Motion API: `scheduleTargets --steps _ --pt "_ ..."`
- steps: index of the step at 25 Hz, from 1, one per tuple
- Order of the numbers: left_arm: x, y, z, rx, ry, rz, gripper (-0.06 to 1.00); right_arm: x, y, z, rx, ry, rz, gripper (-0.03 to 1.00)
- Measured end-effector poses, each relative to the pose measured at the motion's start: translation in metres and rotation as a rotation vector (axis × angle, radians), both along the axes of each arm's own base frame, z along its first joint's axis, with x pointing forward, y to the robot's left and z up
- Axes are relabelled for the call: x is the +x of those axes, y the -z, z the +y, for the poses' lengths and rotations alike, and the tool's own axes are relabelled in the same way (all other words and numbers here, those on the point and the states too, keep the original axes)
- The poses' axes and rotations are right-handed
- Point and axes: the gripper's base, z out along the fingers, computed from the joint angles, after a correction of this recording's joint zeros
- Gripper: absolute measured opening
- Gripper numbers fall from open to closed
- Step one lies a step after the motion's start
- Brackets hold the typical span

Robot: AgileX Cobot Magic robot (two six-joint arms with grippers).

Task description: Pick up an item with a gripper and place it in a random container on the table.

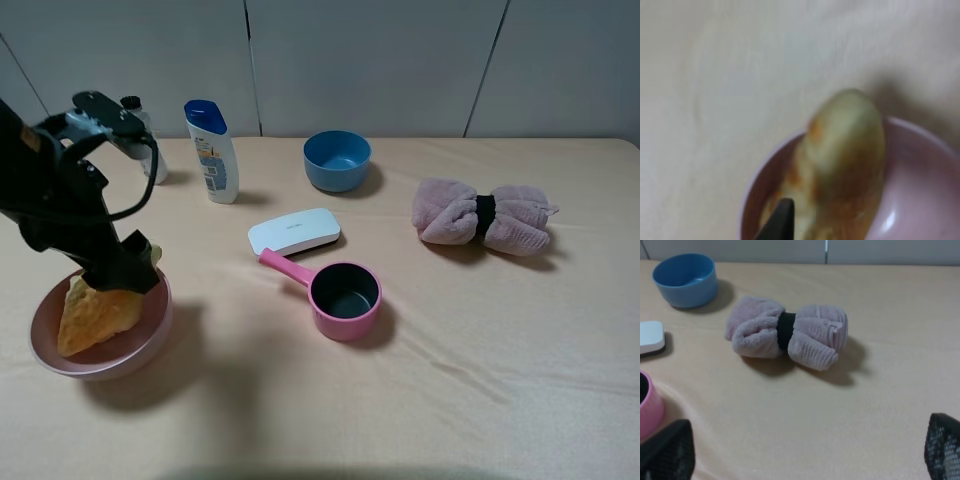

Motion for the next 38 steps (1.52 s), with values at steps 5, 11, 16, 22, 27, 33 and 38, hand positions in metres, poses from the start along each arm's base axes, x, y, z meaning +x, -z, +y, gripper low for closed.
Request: scheduleTargets --steps 5,11,16,22,27,33,38 --pt "-0.016 -0.032 0.008 -0.056 -0.002 -0.110 0.94 0.000 0.000 0.000 0.000 0.000 0.000 0.69" --pt "-0.044 -0.060 0.021 -0.089 -0.008 -0.176 0.94 0.000 0.000 0.000 0.000 0.000 0.000 0.69" --pt "-0.074 -0.080 0.035 -0.117 -0.012 -0.212 0.94 0.000 0.000 0.000 0.000 0.000 0.000 0.69" --pt "-0.109 -0.097 0.052 -0.159 -0.013 -0.285 0.94 0.000 0.000 0.000 0.000 0.000 0.000 0.69" --pt "-0.148 -0.108 0.071 -0.218 -0.048 -0.356 0.94 0.000 0.000 0.000 0.000 0.000 0.000 0.69" --pt "-0.188 -0.110 0.090 -0.289 -0.112 -0.415 0.94 0.000 0.000 0.000 0.000 0.000 0.000 0.69" --pt "-0.211 -0.105 0.105 -0.316 -0.148 -0.529 0.94 0.000 0.000 0.000 0.000 0.000 0.000 0.69"
